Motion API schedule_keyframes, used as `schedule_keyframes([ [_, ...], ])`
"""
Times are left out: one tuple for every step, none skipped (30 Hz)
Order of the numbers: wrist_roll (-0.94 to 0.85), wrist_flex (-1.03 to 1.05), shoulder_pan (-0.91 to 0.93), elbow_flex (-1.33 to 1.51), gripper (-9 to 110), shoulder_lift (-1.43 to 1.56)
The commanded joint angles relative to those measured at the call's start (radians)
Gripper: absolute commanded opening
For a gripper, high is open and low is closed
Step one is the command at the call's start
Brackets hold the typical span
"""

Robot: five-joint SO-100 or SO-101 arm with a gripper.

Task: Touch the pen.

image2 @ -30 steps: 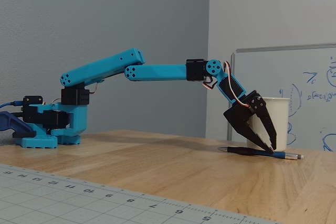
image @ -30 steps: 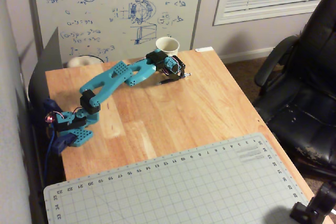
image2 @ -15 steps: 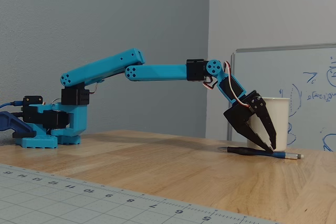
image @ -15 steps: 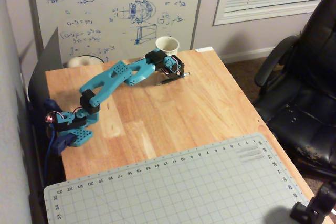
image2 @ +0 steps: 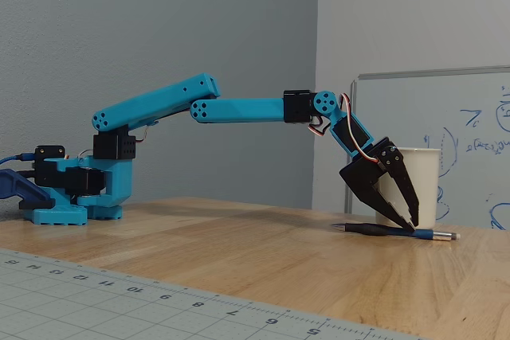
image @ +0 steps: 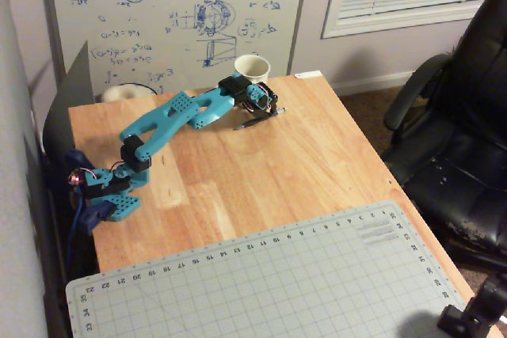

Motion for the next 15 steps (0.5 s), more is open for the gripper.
schedule_keyframes([
  [0.009, -0.028, -0.037, -0.077, 1, 0.041],
  [0.009, -0.028, -0.037, -0.075, 1, 0.043],
  [0.012, -0.028, -0.035, -0.075, 1, 0.043],
  [0.012, -0.028, -0.035, -0.075, 1, 0.040],
  [0.009, -0.028, -0.035, -0.075, 1, 0.038],
  [0.008, -0.028, -0.034, -0.075, 1, 0.037],
  [0.002, -0.028, -0.031, -0.075, 1, 0.037],
  [0.002, -0.028, -0.031, -0.075, 1, 0.037],
  [0.002, -0.028, -0.029, -0.075, 1, 0.037],
  [0.002, -0.028, -0.029, -0.075, 1, 0.037],
  [0.002, -0.028, -0.029, -0.075, 1, 0.035],
  [0.002, -0.028, -0.029, -0.075, 1, 0.035],
  [0.002, -0.028, -0.029, -0.075, 1, 0.034],
  [0.002, -0.028, -0.031, -0.074, 1, 0.034],
  [0.002, -0.028, -0.032, -0.071, 1, 0.034],
])
